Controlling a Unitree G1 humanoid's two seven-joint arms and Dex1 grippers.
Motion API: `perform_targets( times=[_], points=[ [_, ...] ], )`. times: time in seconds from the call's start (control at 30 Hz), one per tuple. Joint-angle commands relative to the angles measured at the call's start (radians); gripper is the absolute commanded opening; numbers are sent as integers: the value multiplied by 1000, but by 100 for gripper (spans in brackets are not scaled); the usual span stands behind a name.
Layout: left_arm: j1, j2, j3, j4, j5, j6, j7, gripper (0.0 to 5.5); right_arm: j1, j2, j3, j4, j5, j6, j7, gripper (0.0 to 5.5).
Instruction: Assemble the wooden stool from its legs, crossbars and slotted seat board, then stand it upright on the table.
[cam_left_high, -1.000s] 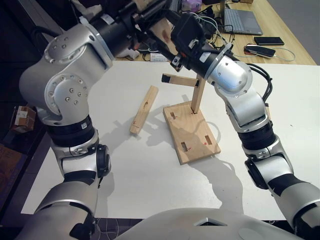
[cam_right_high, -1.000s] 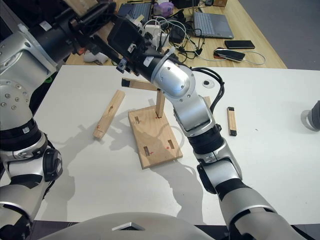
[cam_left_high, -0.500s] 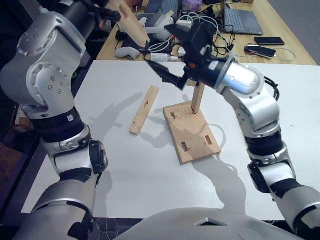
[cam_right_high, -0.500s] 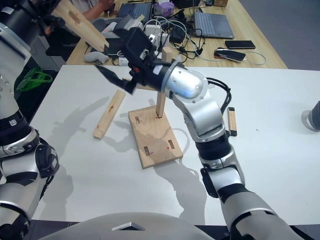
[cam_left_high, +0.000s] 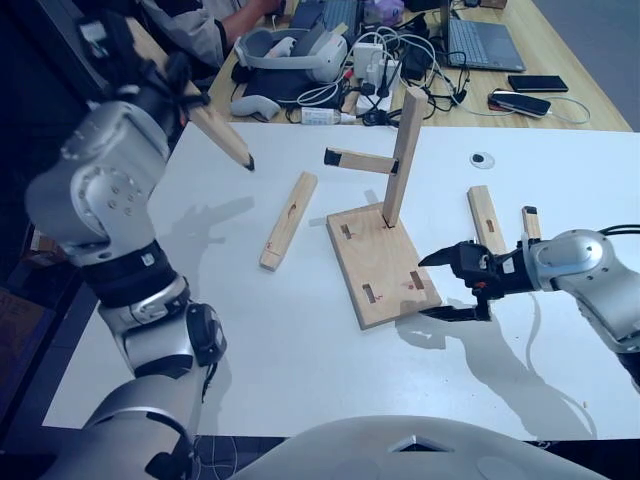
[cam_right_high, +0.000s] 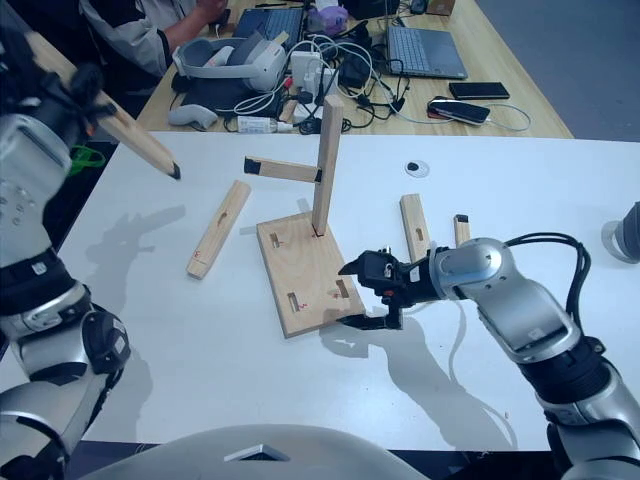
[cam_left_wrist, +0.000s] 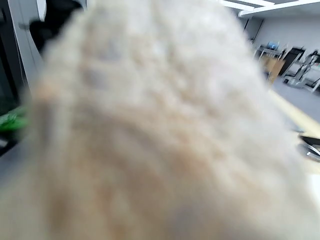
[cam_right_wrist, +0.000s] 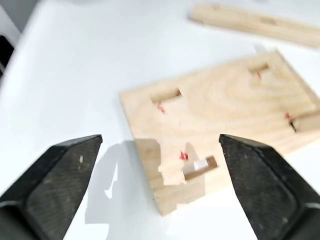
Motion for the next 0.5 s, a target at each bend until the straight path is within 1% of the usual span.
perform_targets(
  times=[0.03, 0.17, 0.33, 0.5],
  points=[
    [45, -91, -35, -81, -12, 101, 35, 101, 9, 54, 51, 81, -84, -84, -38, 437],
    [61, -152, -54, -121, -9, 146, 46, 101, -6, 91, 76, 147, -146, -142, -52, 437],
    [49, -148, -52, -100, 2, 141, 37, 101, -8, 112, 100, 203, -210, -188, -57, 437],
    [46, -155, -60, -96, 9, 138, 30, 101, -31, 195, 112, 268, -268, -184, -116, 437]
  ],
)
